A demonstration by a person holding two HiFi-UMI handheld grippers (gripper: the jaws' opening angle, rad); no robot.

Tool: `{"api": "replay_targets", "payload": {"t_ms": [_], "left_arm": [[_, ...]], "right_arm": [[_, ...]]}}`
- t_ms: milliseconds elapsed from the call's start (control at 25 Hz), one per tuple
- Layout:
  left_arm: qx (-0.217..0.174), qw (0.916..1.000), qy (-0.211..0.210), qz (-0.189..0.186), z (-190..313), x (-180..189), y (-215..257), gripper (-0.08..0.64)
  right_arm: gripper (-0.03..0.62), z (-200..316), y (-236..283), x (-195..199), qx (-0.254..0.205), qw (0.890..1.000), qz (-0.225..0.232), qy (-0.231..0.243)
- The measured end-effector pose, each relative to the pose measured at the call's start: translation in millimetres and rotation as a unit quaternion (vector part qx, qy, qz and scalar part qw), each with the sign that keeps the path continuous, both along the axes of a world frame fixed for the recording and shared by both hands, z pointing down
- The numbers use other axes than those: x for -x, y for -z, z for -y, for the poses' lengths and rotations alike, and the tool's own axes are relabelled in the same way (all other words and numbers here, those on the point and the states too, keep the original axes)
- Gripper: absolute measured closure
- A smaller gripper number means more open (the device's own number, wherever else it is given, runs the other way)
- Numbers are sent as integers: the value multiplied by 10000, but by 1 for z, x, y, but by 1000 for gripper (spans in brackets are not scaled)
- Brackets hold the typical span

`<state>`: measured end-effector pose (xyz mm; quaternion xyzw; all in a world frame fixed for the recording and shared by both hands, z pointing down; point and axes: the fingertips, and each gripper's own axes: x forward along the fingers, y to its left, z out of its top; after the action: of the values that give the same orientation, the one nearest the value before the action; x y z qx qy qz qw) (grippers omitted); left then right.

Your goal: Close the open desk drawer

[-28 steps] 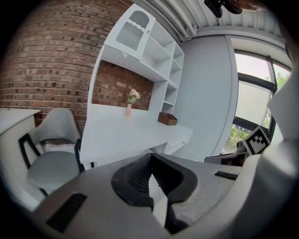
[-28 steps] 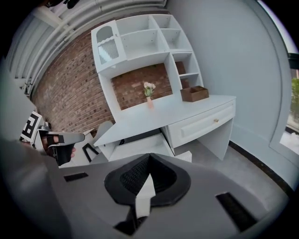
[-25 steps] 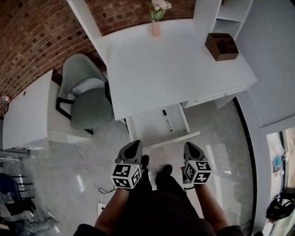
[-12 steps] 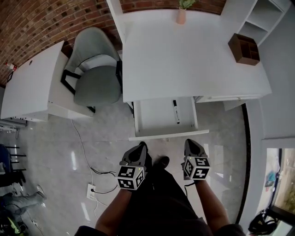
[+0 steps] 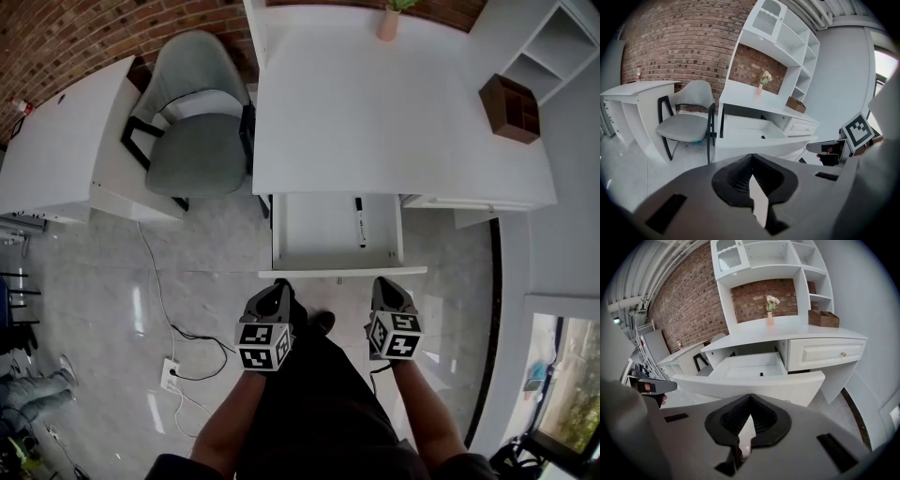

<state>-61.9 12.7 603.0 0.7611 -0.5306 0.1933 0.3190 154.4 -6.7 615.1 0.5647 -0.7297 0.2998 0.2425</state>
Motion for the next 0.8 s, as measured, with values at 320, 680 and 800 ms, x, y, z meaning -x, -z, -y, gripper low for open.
{"api": "replay_targets", "payload": {"t_ms": [320, 680, 800], "left_arm": [[92, 9999, 87, -36, 15, 10, -6, 551], [78, 9999, 78, 19, 57, 9, -7, 551], [80, 9999, 66, 2, 75, 11, -6, 551]], "right_arm": [[588, 8, -2, 7, -7, 10000, -55, 77], [588, 50, -2, 6, -100, 9999, -63, -25], [588, 67, -2, 7, -105, 9999, -73, -75]]}}
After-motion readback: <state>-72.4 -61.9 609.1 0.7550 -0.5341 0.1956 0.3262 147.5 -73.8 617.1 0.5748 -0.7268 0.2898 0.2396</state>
